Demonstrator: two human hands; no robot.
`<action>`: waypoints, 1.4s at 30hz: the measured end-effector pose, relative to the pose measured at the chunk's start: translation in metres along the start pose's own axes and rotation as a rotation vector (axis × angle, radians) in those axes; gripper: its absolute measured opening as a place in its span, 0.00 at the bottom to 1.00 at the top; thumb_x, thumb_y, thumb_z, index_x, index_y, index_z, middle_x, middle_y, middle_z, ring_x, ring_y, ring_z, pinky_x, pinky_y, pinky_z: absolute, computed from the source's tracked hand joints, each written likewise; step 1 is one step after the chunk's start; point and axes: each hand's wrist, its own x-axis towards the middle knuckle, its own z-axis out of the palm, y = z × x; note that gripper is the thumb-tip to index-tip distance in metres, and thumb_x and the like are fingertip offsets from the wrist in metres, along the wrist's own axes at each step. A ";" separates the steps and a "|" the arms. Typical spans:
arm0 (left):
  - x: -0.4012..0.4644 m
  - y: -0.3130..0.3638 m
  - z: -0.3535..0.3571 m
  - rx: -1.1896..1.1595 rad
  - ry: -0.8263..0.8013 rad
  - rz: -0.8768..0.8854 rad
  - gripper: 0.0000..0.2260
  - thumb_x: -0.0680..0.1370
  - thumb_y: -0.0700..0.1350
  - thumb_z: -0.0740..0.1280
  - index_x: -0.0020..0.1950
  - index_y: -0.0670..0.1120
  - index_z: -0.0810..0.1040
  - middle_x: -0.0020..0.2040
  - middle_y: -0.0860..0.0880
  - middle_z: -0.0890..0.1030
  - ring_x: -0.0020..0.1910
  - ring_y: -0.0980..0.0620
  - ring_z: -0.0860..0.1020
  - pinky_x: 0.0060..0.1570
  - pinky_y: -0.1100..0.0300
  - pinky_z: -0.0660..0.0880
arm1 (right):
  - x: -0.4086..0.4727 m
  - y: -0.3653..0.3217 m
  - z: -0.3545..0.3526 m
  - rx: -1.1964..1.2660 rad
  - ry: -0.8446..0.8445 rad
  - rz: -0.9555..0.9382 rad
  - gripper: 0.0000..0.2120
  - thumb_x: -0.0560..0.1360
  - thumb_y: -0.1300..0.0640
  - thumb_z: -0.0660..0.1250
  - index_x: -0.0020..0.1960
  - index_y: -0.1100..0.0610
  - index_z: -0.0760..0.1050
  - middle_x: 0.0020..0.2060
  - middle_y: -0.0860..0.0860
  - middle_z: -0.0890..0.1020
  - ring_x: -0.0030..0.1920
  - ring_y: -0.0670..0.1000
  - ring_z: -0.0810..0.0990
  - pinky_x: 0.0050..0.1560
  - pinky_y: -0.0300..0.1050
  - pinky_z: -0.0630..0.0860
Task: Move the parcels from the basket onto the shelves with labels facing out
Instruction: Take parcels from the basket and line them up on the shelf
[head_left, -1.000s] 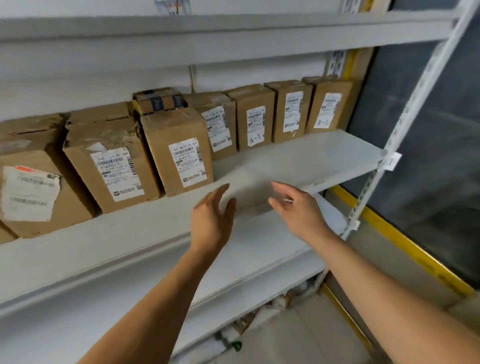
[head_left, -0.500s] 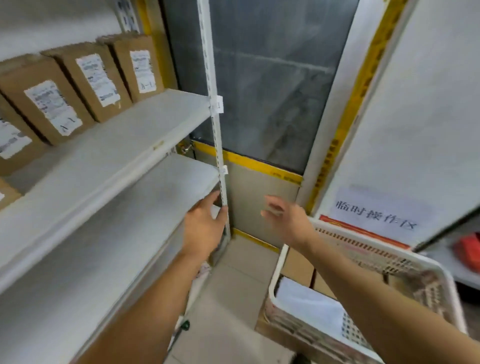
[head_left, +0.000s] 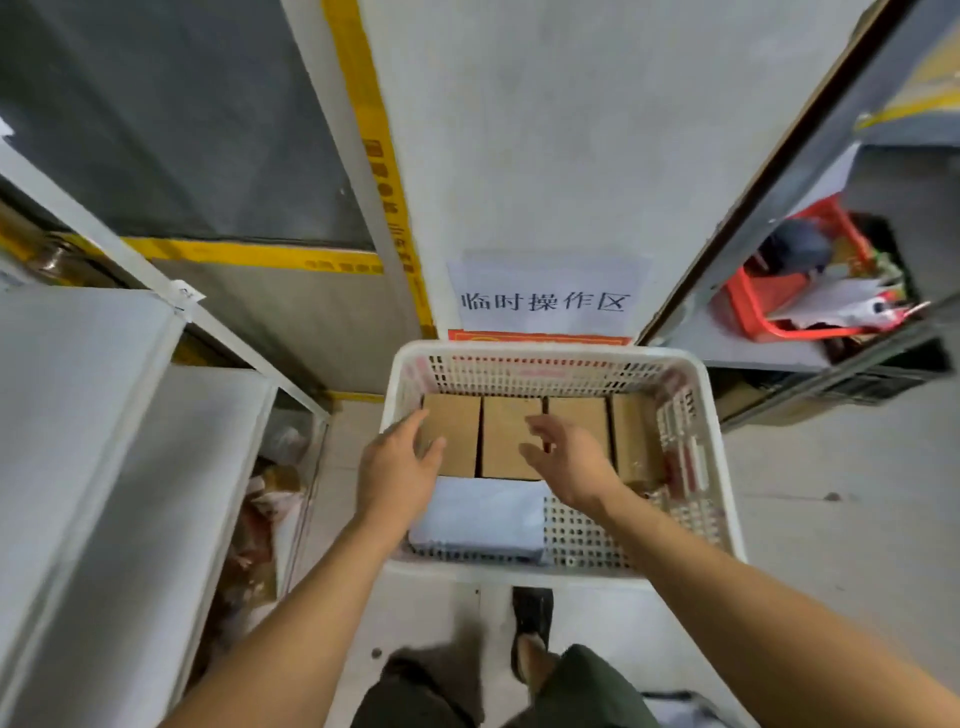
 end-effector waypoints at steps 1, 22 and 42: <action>0.006 0.001 0.018 -0.001 -0.042 -0.011 0.22 0.82 0.54 0.69 0.75 0.52 0.75 0.72 0.48 0.79 0.69 0.44 0.77 0.68 0.47 0.76 | 0.002 0.019 -0.003 0.002 -0.001 0.038 0.25 0.83 0.47 0.68 0.78 0.53 0.71 0.73 0.52 0.78 0.71 0.53 0.78 0.69 0.50 0.76; 0.141 0.053 0.319 0.205 -0.604 0.259 0.27 0.84 0.54 0.66 0.82 0.50 0.66 0.79 0.48 0.71 0.78 0.46 0.68 0.74 0.53 0.67 | 0.093 0.247 0.012 -0.027 0.361 0.494 0.35 0.79 0.47 0.73 0.81 0.55 0.65 0.77 0.54 0.72 0.77 0.56 0.69 0.78 0.57 0.67; 0.225 0.084 0.450 0.093 -0.627 0.385 0.31 0.81 0.48 0.71 0.83 0.48 0.64 0.77 0.52 0.62 0.75 0.48 0.68 0.78 0.52 0.63 | 0.171 0.311 0.056 -0.169 0.548 0.690 0.52 0.68 0.52 0.80 0.82 0.54 0.53 0.77 0.58 0.66 0.76 0.63 0.64 0.76 0.69 0.64</action>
